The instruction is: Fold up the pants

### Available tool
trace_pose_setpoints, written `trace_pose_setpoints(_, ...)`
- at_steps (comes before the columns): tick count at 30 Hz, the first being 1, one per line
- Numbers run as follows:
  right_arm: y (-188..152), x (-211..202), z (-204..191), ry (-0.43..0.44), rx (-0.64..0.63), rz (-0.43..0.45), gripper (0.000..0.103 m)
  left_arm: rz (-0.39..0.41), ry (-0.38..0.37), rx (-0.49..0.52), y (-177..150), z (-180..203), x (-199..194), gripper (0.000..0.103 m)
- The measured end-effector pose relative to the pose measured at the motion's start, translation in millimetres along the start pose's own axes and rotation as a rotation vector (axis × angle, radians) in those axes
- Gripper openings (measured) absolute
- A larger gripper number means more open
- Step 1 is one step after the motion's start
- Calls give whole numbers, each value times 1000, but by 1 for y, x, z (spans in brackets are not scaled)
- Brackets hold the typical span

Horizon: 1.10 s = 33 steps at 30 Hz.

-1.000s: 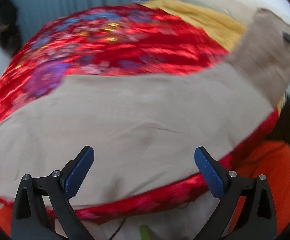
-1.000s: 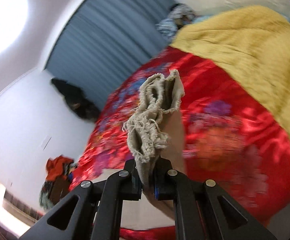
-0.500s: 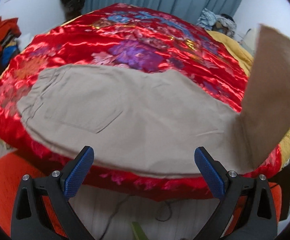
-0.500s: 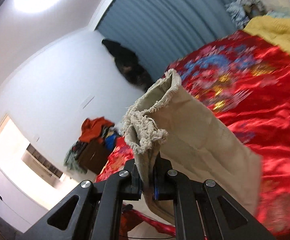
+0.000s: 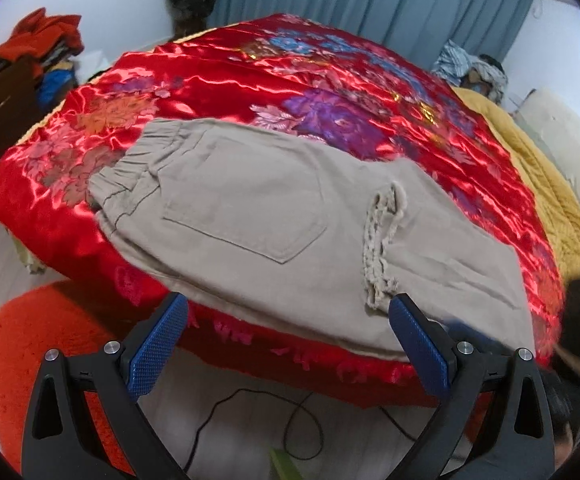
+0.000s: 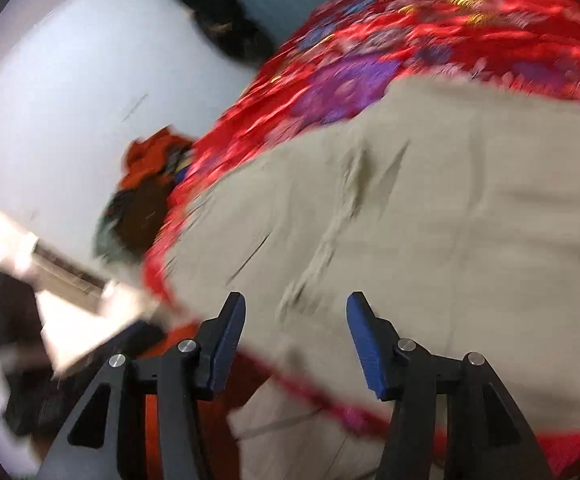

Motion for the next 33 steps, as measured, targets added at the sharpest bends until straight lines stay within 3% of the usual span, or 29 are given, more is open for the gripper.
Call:
trace_pose_setpoints(2, -15, -32, 6, -7, -57, 29, 59, -10, -16, 1, 1, 8, 7, 101)
trace_pose_setpoints(6, -21, -112, 51, -295, -47, 153, 59, -39, -81, 86, 1, 55, 24, 101)
trace_pose_setpoints(10, -6, -162, 108, -495, -12, 263, 59, -27, -157, 249, 0, 128, 41, 101)
trace_pose_setpoints(13, 1, -163, 132, -494, -11, 254, 58, -57, -173, 342, -7, 166, 63, 101)
trace_pose_setpoints(16, -9, -138, 132, -454, -56, 195, 52, -116, -147, 382, -17, 179, 91, 101)
trace_pose_setpoints(19, -33, -97, 117, -488, -147, 53, 52, -177, -55, 431, -33, 173, 119, 101)
trace_pose_setpoints(21, -41, -79, 120, -523, -170, -14, 52, -172, -10, 462, -41, 167, 125, 101)
trace_pose_setpoints(27, -41, -80, 128, -473, -162, -4, 52, -162, -9, 460, -39, 165, 101, 101)
trace_pose_setpoints(33, -40, -83, 120, -477, -170, -10, 52, -127, -33, 454, -13, 203, 108, 101)
Point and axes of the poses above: each gripper's, at about its wrist camera, not at the fingertips, and x roughly the way its jaws point, z to its right, y to its top, the point moved 1 cm from there along x, roughly the way its jaws point, and after that the axes turned 6 degrees about -x, right-handed, at the moved point
